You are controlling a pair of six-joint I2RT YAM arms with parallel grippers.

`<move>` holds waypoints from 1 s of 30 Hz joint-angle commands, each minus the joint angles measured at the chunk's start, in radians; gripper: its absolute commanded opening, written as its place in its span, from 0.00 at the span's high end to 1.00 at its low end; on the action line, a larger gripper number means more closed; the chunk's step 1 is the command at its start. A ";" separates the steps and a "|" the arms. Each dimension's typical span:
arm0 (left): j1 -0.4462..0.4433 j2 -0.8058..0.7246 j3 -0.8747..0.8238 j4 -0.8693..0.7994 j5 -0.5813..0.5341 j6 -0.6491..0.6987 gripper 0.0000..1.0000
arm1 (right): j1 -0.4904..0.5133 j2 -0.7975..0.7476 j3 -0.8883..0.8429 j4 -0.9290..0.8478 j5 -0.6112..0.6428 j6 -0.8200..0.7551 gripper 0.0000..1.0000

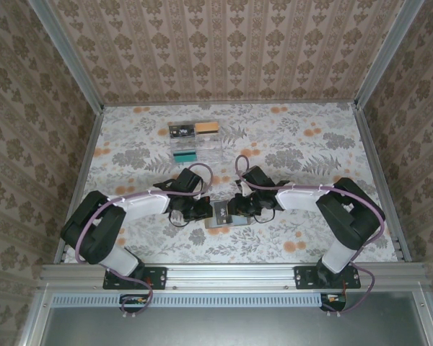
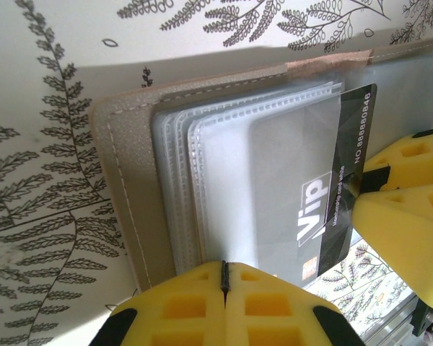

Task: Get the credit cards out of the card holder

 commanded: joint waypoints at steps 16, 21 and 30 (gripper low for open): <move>0.019 0.031 0.008 -0.094 -0.033 0.018 1.00 | -0.042 0.007 -0.045 0.014 -0.014 -0.011 1.00; 0.031 0.026 0.007 -0.099 -0.028 0.026 1.00 | -0.086 -0.040 -0.087 0.004 -0.021 -0.033 1.00; 0.032 0.007 0.023 -0.097 -0.022 0.031 1.00 | -0.142 -0.129 -0.116 -0.021 -0.044 -0.058 1.00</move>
